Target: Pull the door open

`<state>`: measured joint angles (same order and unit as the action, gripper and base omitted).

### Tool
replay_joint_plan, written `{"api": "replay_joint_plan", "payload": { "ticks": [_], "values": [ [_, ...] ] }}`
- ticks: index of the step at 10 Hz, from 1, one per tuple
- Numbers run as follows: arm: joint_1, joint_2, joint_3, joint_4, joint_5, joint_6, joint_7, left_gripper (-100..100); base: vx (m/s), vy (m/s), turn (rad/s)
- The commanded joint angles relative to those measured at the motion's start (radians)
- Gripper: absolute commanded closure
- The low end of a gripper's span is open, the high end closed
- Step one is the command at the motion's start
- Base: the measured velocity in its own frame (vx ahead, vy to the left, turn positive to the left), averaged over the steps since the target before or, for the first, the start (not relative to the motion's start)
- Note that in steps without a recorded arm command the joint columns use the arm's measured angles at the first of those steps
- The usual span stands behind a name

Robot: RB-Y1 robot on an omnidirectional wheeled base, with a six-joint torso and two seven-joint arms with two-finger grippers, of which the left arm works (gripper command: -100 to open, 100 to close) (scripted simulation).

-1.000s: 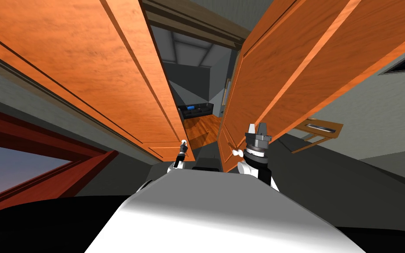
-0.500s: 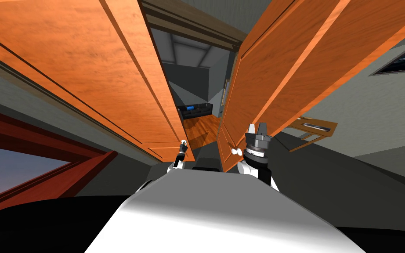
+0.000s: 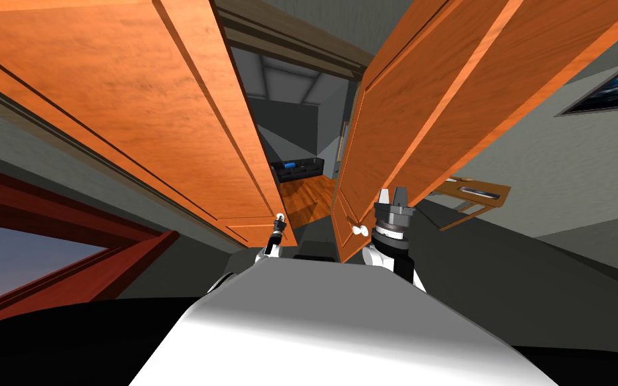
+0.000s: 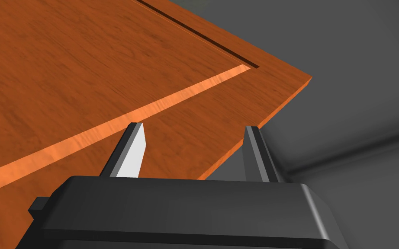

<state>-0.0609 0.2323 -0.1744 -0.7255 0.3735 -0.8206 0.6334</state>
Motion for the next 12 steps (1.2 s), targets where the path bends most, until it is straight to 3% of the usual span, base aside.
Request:
{"api": "replay_joint_plan", "payload": {
  "ticks": [1, 6, 8, 12],
  "values": [
    [0.007, -0.001, -0.003, 0.011, 0.011, 0.006, 0.040, 100, -0.009, -0.002, -0.020],
    [-0.006, 0.004, -0.009, 0.027, 0.049, 0.000, 0.175, 100, -0.004, 0.001, -0.018],
    [-0.006, 0.004, -0.009, 0.027, 0.049, 0.000, 0.183, 100, 0.000, 0.000, 0.000],
    [-0.016, 0.007, -0.012, 0.039, 0.076, -0.004, 0.288, 100, -0.002, 0.001, -0.012]
  ]
}}
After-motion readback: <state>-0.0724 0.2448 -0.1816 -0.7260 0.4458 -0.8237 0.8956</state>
